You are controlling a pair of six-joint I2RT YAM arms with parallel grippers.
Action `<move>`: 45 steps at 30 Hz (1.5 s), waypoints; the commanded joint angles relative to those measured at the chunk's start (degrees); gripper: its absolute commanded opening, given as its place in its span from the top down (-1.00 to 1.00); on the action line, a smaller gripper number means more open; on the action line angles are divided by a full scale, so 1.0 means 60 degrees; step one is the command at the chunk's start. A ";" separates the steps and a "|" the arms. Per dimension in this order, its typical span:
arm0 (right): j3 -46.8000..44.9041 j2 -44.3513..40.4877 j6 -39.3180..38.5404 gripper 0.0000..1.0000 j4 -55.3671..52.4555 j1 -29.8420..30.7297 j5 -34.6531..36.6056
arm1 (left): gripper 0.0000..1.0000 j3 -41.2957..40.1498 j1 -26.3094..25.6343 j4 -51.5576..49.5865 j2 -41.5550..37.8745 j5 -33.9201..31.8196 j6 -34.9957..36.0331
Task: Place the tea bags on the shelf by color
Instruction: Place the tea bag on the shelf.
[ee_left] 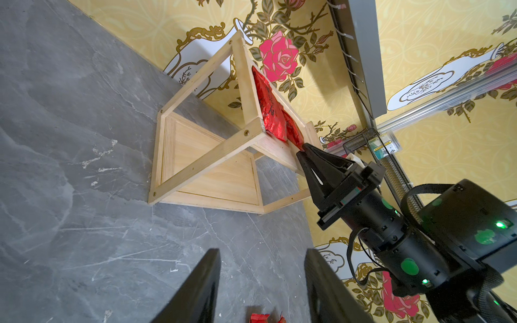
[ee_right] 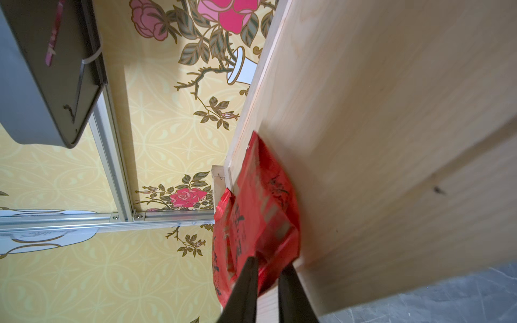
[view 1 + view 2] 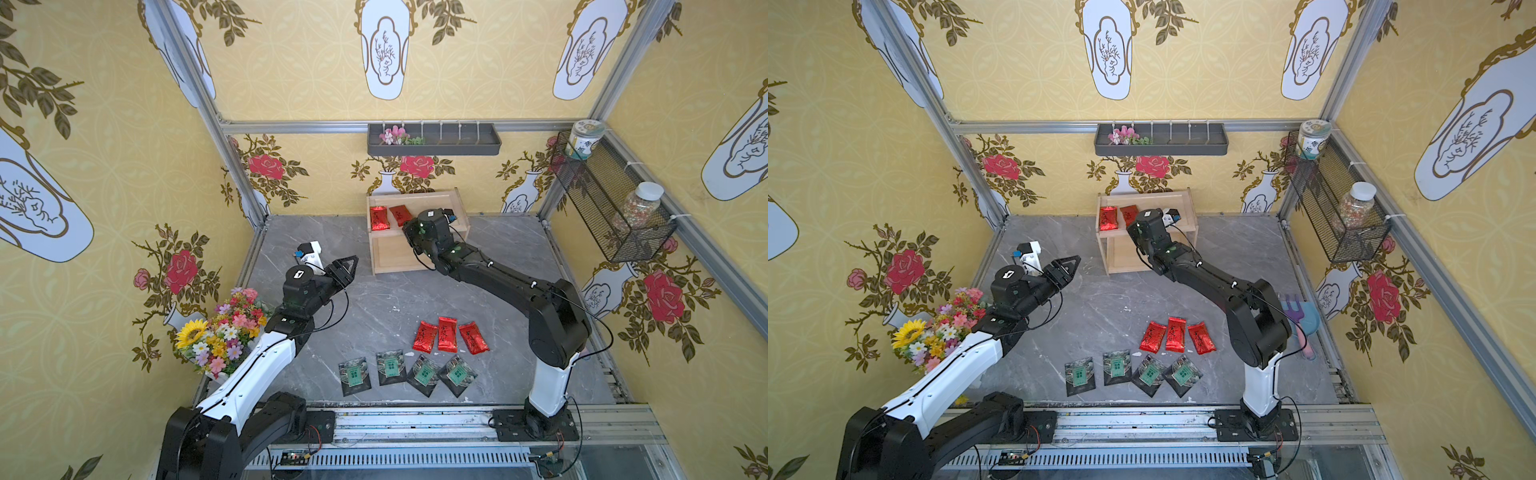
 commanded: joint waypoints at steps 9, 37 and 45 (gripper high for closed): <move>0.0238 -0.0323 -0.1012 0.14 -0.0678 0.0062 -0.1198 | -0.08 -0.0121 0.0116 0.0323 0.0040 0.0268 0.0044; 0.3822 0.1703 -0.6445 -0.06 -0.2920 -0.1827 -0.5097 | -0.05 0.0543 -0.0008 0.0365 0.1362 0.1206 -0.0190; 0.3824 0.1825 -0.6371 -0.04 -0.2773 -0.1752 -0.5096 | -0.06 0.0485 0.0000 0.0423 0.1314 0.1222 -0.0176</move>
